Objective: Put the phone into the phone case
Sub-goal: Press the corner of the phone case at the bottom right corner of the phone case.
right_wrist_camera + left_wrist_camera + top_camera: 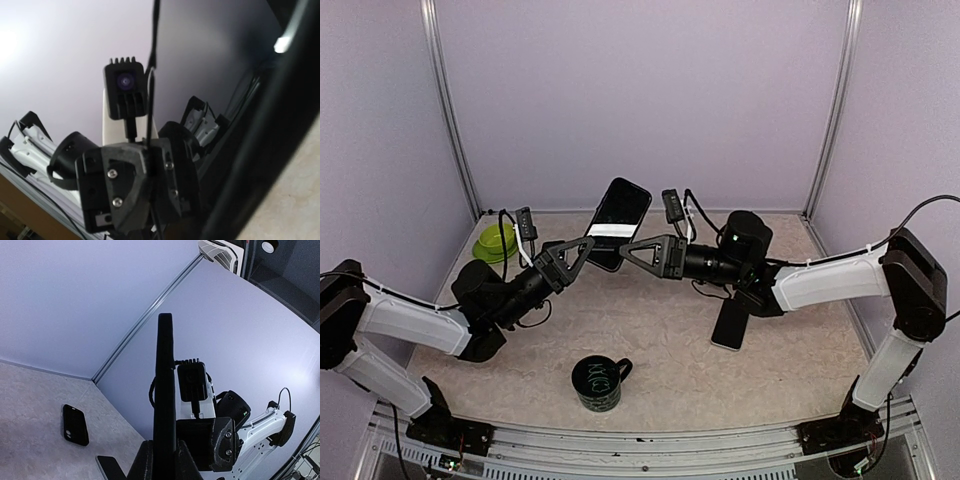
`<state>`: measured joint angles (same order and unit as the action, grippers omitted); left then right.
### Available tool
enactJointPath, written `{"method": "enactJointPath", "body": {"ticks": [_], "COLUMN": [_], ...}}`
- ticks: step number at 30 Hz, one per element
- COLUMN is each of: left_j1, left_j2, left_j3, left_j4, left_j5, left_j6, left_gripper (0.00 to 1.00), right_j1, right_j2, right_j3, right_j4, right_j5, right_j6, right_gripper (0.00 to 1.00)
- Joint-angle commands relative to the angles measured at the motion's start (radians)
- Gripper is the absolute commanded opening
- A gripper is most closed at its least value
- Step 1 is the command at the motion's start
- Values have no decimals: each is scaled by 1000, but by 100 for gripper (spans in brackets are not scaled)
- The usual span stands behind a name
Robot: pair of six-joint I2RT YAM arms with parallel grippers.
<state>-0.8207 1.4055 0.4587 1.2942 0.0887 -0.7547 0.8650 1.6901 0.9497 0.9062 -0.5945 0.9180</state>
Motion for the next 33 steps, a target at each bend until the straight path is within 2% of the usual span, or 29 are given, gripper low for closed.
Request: {"method": "enactJointPath", "body": {"ticks": [1,5,12,23,29,33], "left_j1": [-4,-6,-10,-41,-58,-67], "left_j2": [-32,-22,-31,-129,-155,-157], "left_j3": [2,3,-6,2,20,40], "left_j4": [90,100,89,-187,-315,-376], "left_j5": [-47,-45,-61,-238,-329,-354], "left_j6": [24,25,35,227,291,311], "left_gripper": [0,0,0,0,0,0], "right_j1": [25,40,45,19,5,-9], "right_j2": [27,58,67,-76,-127,-137], "right_j3": [8,15,30,98,192,214], "right_j4": [26,48,51,-243,-533,-604], "right_j5": [-18,-23,-44,-140,-80,-77], "right_j6": [3,13,17,-178,-294,-319], "right_gripper": [46,42,9,7,9,12]}}
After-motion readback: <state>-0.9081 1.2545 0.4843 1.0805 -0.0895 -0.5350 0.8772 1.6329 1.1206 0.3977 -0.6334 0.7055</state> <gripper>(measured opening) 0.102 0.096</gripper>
